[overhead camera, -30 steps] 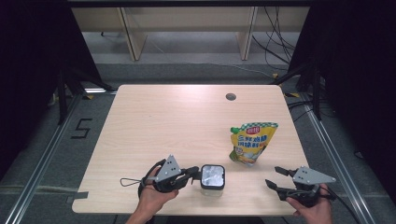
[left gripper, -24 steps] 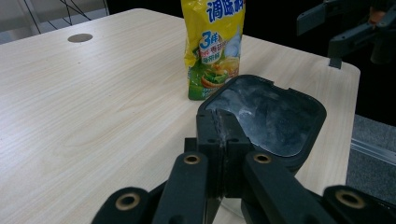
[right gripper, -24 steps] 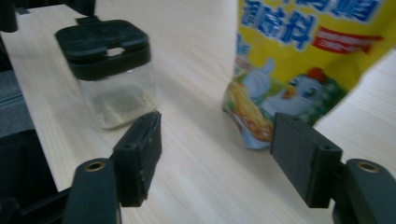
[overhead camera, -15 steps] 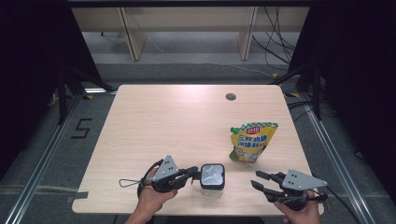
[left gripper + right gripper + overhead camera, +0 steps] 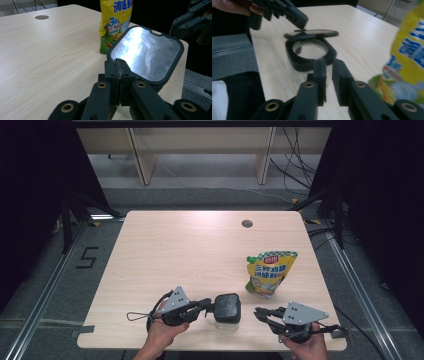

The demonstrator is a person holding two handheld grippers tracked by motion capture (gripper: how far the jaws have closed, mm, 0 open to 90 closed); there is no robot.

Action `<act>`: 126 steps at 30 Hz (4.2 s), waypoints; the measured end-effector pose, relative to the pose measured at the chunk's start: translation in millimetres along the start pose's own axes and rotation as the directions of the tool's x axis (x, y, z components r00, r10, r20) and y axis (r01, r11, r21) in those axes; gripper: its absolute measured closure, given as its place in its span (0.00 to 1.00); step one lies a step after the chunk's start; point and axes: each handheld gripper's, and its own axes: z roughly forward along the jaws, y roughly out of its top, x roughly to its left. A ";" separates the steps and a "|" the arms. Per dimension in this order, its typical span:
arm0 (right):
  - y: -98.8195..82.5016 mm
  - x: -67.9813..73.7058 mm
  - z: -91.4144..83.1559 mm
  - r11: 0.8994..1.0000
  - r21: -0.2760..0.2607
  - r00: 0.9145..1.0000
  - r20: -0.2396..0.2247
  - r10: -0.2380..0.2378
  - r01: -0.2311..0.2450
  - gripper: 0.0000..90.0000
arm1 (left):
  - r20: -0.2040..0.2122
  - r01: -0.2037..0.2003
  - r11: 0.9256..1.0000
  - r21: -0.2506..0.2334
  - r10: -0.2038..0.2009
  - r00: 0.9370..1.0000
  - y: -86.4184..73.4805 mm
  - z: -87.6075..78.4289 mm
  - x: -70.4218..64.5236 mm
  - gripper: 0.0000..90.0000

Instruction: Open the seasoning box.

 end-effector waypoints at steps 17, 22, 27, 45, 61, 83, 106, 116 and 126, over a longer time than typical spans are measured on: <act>17.4 6.6 34.2 0.995 0.060 0.997 -0.031 -0.074 0.075 0.99 | 0.010 -0.009 1.000 -0.004 0.009 1.000 0.2 0.4 1.6 0.96; 24.7 8.3 36.1 0.995 0.048 0.996 -0.046 -0.082 0.084 0.99 | 0.038 -0.035 0.999 -0.015 0.036 0.999 2.2 -7.0 7.3 0.89; 30.5 9.6 39.0 0.996 0.034 0.995 -0.044 -0.084 0.086 0.99 | 0.075 -0.090 0.996 0.020 0.088 0.993 -11.2 -14.5 12.6 0.70; 47.4 14.6 52.3 0.993 0.025 0.991 -0.065 -0.117 0.119 0.99 | 0.136 -0.126 0.987 0.099 0.112 0.984 -31.8 17.6 18.4 0.67; 66.1 23.2 66.8 0.987 -0.005 0.983 -0.095 -0.159 0.160 0.99 | 0.117 -0.143 0.983 0.113 0.130 0.985 -31.4 15.1 10.2 0.80; 73.4 28.9 90.8 0.992 -0.028 0.978 -0.164 -0.127 0.124 0.99 | 0.055 -0.113 0.985 0.129 0.107 0.993 -29.9 18.4 1.8 0.80; 58.1 4.7 61.1 0.996 -0.032 0.993 -0.082 -0.090 0.088 0.81 | 0.058 -0.118 0.984 0.135 0.111 0.992 -30.8 14.5 3.1 0.79; 33.6 -24.7 14.4 0.999 -0.040 1.000 0.015 -0.012 0.013 0.67 | 0.023 -0.075 0.982 0.173 0.073 0.997 -26.4 -1.3 5.9 0.49; 17.4 -46.9 -11.7 0.997 -0.026 0.991 0.112 0.070 -0.068 0.55 | -0.055 -0.011 0.988 0.157 0.020 0.998 -25.1 -20.1 2.2 0.38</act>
